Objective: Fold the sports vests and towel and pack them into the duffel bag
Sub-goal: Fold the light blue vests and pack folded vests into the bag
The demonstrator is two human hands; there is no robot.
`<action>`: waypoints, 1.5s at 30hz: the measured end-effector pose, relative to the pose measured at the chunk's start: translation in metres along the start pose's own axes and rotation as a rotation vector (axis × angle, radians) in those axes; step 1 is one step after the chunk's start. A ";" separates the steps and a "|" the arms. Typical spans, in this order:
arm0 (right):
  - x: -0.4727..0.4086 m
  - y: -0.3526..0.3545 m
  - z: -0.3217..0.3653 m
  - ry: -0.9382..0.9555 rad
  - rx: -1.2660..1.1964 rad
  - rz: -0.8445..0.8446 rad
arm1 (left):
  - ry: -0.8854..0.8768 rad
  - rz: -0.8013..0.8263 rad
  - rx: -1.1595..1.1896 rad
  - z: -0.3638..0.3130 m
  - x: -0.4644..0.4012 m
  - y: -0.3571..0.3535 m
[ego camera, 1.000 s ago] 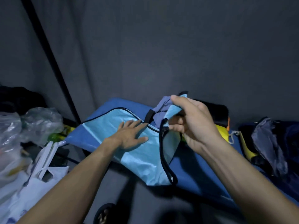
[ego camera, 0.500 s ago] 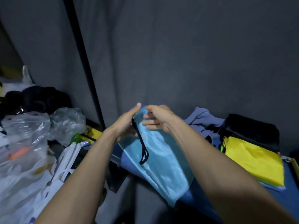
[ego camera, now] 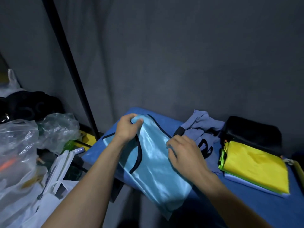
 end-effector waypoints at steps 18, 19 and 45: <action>0.023 -0.009 -0.028 0.030 -0.021 -0.147 | -0.055 0.009 -0.505 0.008 -0.026 -0.018; 0.023 -0.009 -0.030 0.028 -0.036 -0.153 | -0.062 -0.016 -0.464 0.007 -0.026 -0.016; 0.072 -0.017 -0.053 -1.105 -1.136 -0.040 | -0.530 0.566 -0.735 -0.015 0.062 -0.062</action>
Point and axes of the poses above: each hand's wrist, its own x-axis away from the middle knuckle, its own y-axis out of the back of the hand, z = x × y, the point moved 7 cm from there along -x, towards the middle knuckle, and after that the axes turned 3 degrees about -y, right-handed, at the moved point
